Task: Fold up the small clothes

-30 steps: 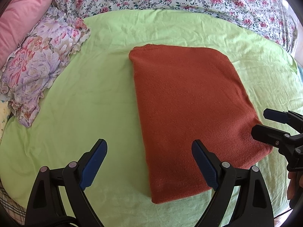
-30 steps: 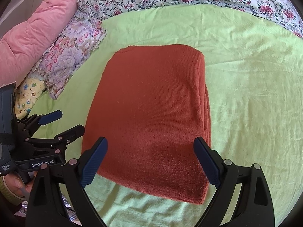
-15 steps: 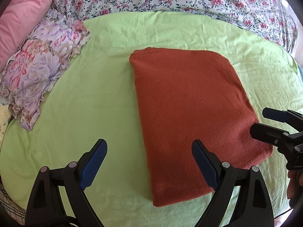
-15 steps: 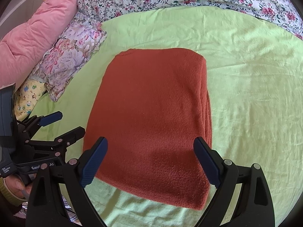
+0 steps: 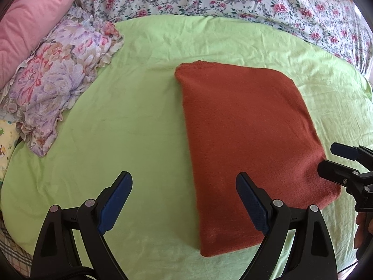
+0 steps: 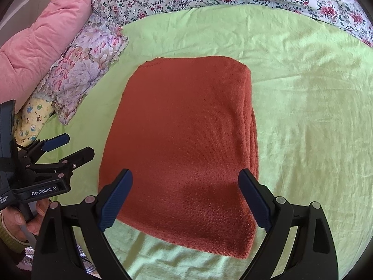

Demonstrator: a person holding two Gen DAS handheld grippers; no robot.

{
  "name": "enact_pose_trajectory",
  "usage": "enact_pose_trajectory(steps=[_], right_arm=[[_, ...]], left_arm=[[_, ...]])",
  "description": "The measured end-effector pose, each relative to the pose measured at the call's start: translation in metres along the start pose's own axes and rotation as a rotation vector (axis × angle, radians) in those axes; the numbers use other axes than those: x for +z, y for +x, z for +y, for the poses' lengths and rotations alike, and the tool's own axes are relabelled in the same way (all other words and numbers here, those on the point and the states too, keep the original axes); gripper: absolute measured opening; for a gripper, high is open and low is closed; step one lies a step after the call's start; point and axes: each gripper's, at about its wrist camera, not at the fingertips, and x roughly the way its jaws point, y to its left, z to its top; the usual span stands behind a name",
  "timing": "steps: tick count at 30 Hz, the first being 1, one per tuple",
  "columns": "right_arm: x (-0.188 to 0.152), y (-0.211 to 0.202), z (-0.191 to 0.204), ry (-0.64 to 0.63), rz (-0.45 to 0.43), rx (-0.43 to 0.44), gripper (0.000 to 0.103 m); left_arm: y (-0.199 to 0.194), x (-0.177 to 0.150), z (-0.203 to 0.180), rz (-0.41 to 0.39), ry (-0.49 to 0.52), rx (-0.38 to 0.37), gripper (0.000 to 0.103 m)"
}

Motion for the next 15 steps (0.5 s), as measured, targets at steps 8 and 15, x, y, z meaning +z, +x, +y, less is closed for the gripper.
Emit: enact_pose_trajectory(steps=[8,15], right_arm=[[-0.0033,-0.0001,-0.0012,0.007,-0.004,-0.008,0.092],[-0.0093,-0.0021,-0.0001,0.002,0.000,0.000,0.092]], left_arm=[[-0.0004,-0.0014,0.0063,0.008,-0.023,0.008,0.091],[-0.0042,-0.0070,-0.0022,0.009,-0.016,0.004,0.091]])
